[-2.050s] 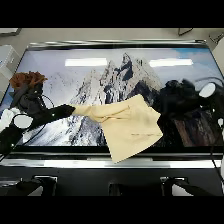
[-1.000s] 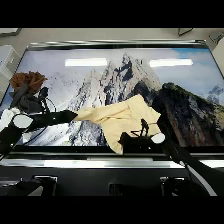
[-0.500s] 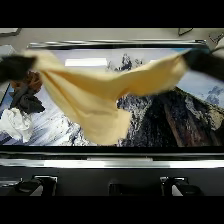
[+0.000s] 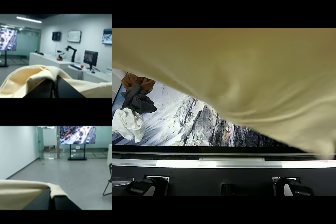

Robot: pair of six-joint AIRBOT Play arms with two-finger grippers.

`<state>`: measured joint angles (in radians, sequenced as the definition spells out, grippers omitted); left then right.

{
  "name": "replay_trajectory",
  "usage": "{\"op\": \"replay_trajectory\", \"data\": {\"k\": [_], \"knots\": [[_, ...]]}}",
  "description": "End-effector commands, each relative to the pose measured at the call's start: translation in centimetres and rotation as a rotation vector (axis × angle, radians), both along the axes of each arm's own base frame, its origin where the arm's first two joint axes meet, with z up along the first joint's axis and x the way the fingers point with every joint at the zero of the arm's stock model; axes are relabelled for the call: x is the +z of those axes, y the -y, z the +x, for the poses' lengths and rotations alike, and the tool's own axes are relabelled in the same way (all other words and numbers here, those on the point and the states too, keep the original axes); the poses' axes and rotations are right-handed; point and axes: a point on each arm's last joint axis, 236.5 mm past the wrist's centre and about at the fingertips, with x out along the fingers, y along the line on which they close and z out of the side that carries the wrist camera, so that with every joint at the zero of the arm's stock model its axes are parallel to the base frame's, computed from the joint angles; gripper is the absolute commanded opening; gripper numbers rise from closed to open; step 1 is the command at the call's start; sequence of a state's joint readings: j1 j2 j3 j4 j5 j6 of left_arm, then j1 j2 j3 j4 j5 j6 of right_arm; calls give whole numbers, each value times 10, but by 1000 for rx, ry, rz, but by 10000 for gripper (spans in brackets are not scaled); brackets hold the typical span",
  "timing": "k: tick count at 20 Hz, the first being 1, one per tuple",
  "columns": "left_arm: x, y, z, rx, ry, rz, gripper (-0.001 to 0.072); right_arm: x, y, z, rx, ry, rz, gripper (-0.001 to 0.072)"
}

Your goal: Fold the clothes and pants, and hang the long-sleeved shirts on hangers.

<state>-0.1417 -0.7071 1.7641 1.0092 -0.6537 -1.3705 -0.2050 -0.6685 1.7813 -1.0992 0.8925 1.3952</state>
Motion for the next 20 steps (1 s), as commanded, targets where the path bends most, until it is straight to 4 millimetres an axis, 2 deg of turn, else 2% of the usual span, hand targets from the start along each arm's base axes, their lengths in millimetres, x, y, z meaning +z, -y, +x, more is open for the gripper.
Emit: {"op": "replay_trajectory", "data": {"k": [1,2,3,4,5,6,8,9,11,12,13,15,17,20], "knots": [[18,-11,-11,44,68,-14,25,3,4,-6,-29,9,-18,39],[12,-12,-3,58,45,-3,26,-8,5,2,-29,-39,-24,38],[2,-13,12,73,-3,4,25,-30,6,17,-19,-132,-17,38],[-16,-11,35,88,-78,30,25,-60,6,35,-1,-262,-8,38],[-39,-10,61,111,-160,80,25,-106,6,58,25,-447,9,38],[-73,-8,95,135,-267,142,25,-156,7,79,50,-633,22,39],[-162,-4,164,156,-520,258,26,-273,12,116,93,-1021,91,39],[-217,-5,197,169,-655,318,26,-327,13,136,104,-1147,134,39],[-310,-13,253,221,-823,401,26,-411,13,188,72,-1221,270,39],[-349,-17,280,234,-873,404,26,-440,11,215,51,-1209,365,38],[-382,-18,303,236,-923,397,26,-459,8,235,38,-1209,463,38],[-439,-18,327,236,-1047,342,27,-486,-4,269,38,-1206,687,39],[-482,-15,335,239,-1177,251,27,-505,-21,286,73,-1220,808,39],[-528,-1,332,199,-1328,175,28,-539,-33,288,85,-1278,748,43]]}}
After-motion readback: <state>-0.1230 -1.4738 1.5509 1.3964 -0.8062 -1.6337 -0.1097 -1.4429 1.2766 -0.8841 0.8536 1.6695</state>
